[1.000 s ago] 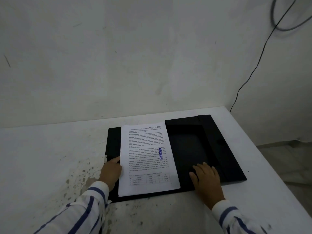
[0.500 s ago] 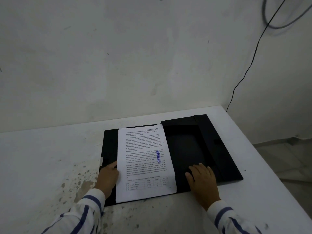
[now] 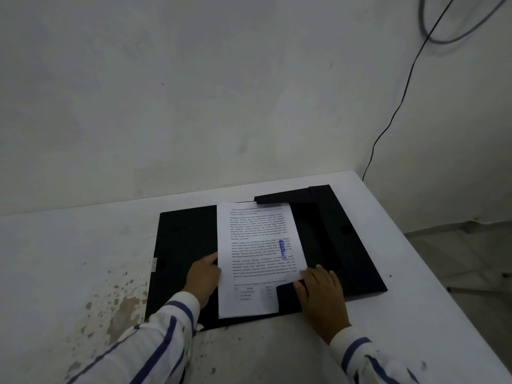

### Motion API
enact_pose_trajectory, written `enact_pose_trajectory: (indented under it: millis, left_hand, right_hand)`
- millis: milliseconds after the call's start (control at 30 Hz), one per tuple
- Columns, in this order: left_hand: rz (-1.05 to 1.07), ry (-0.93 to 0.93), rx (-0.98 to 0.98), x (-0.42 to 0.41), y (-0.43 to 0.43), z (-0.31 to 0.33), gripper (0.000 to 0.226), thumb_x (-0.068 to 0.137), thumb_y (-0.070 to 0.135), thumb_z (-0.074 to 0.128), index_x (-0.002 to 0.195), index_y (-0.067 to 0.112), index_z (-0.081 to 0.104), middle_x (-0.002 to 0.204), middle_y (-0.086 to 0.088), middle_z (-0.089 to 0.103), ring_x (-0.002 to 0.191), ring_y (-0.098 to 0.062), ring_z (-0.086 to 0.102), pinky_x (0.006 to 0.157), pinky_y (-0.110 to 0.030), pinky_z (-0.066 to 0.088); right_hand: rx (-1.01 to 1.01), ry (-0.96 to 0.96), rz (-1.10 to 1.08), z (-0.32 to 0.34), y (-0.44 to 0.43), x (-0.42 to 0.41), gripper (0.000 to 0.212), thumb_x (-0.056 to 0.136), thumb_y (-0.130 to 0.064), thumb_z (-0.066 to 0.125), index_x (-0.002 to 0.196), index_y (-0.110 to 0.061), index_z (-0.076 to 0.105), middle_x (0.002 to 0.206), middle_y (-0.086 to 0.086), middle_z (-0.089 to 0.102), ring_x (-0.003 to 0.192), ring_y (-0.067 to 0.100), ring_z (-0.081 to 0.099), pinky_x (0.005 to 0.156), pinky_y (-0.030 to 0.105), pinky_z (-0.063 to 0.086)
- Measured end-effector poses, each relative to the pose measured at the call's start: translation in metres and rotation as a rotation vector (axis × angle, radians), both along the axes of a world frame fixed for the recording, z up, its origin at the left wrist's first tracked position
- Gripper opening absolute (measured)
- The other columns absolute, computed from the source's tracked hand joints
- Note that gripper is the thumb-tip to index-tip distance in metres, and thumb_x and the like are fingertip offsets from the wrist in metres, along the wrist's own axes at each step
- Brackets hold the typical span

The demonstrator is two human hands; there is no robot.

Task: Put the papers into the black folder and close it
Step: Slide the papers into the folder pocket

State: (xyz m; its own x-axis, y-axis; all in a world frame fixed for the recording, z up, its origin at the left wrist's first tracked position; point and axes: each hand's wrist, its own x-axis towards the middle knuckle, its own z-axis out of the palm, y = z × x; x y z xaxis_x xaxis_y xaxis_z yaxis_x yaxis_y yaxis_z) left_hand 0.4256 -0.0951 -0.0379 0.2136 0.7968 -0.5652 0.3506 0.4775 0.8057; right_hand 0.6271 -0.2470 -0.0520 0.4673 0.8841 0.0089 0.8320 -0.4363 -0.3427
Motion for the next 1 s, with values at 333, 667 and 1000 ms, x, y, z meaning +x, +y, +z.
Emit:
enact_pose_trajectory:
  millis: [333,667,1000]
  left_hand:
    - [-0.122,0.013,-0.006,0.068,-0.016,0.003,0.056,0.084,-0.01,0.041,0.132,0.015,0.057,0.105,-0.009,0.068,0.085,-0.024,0.066,0.064,-0.032,0.057]
    - [-0.194,0.09,0.036,0.115,-0.028,0.007,0.057,0.085,-0.007,0.041,0.135,0.018,0.054,0.118,-0.012,0.068,0.079,-0.022,0.063,0.054,-0.026,0.053]
    - [-0.142,0.089,0.022,0.126,-0.031,0.0,0.057,0.086,-0.009,0.041,0.135,0.017,0.053,0.123,-0.014,0.065,0.098,-0.03,0.067,0.071,-0.036,0.061]
  right_hand:
    - [0.086,-0.026,-0.119,0.006,-0.01,0.052,0.044,0.087,-0.042,0.043,0.11,-0.008,0.059,0.122,0.02,0.059,0.117,0.04,0.051,0.099,0.055,0.04]
    - [0.005,-0.048,-0.239,0.005,-0.015,0.08,0.055,0.085,-0.051,0.032,0.118,-0.012,0.054,0.129,0.022,0.054,0.117,0.042,0.05,0.093,0.056,0.047]
    - [0.026,-0.032,-0.262,0.008,-0.014,0.077,0.058,0.084,-0.051,0.027,0.117,-0.012,0.056,0.129,0.021,0.055,0.119,0.044,0.049,0.094,0.057,0.043]
